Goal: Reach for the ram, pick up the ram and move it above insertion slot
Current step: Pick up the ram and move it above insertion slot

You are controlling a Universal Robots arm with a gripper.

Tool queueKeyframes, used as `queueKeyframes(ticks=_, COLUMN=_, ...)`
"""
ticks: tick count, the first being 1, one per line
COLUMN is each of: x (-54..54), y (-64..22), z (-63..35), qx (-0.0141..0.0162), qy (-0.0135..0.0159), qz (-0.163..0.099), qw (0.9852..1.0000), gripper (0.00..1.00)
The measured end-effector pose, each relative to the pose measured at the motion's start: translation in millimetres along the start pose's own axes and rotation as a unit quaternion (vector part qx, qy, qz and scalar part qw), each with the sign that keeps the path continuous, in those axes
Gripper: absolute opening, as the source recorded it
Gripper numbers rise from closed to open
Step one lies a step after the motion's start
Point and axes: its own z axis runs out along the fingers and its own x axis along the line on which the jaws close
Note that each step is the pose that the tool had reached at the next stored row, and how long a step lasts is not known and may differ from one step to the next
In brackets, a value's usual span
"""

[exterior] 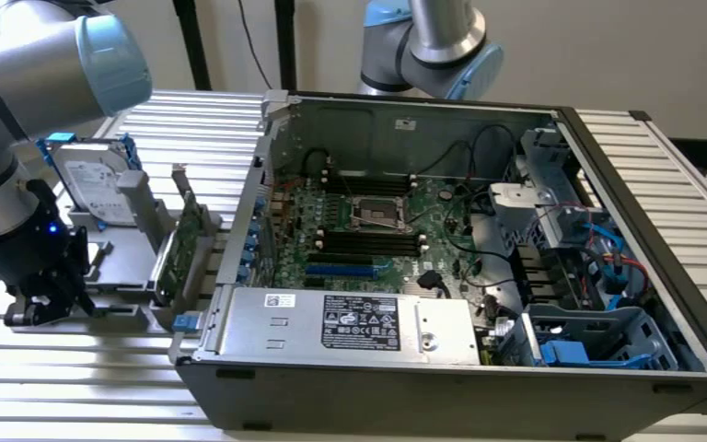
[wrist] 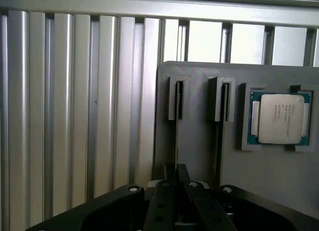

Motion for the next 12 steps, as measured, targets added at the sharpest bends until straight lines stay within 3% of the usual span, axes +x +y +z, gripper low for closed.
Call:
queueKeyframes(ticks=6, x=-0.3, y=0.1, z=-13.0, qx=-0.0004, qy=0.0, qz=0.001, qw=1.0, gripper=0.13)
queueKeyframes(ticks=12, x=-0.8, y=0.3, z=-39.4, qx=-0.0005, qy=-0.0001, qz=0.001, qw=1.0, gripper=0.13)
